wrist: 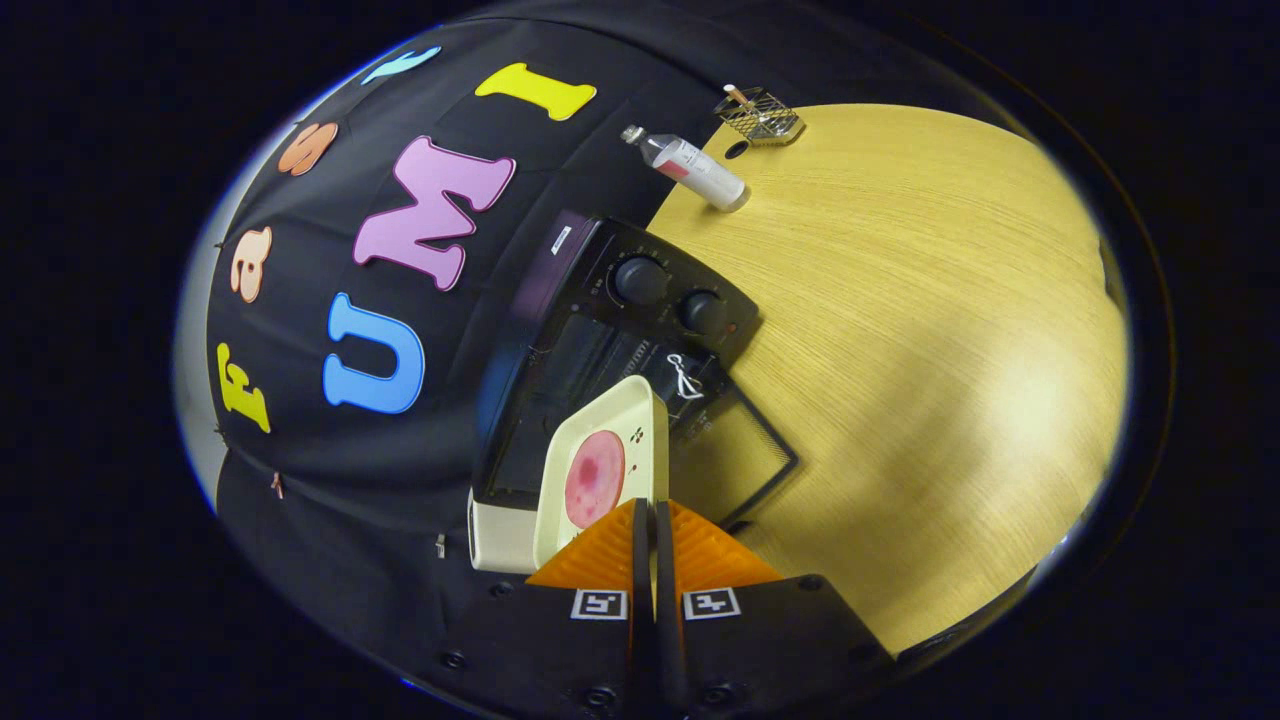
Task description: Open the toaster oven, put the food inside, and close the toaster oven door.
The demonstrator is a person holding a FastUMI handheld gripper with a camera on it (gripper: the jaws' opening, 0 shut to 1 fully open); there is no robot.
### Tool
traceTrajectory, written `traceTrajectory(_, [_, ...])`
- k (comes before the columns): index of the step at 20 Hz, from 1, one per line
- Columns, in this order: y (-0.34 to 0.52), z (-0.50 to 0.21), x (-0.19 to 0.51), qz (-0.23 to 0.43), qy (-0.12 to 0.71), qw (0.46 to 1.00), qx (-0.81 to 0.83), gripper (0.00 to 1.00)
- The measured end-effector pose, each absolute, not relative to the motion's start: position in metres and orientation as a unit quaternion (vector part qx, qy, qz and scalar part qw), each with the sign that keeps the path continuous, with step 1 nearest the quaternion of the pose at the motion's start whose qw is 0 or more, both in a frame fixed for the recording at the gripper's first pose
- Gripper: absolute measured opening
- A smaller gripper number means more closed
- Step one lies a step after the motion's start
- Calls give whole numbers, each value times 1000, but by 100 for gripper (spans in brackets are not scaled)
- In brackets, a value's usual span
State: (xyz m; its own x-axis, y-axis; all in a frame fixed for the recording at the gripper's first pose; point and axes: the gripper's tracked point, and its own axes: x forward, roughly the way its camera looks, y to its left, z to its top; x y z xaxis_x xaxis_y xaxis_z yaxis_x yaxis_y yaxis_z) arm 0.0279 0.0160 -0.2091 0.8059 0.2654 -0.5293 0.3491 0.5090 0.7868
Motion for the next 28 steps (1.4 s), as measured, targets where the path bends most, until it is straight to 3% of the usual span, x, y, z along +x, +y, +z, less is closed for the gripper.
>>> traceTrajectory(19, [38, -243, 157, -62, 201, 844, 494, 6])
traceTrajectory(28, [36, -242, 153, -81, 212, 852, 471, 9])
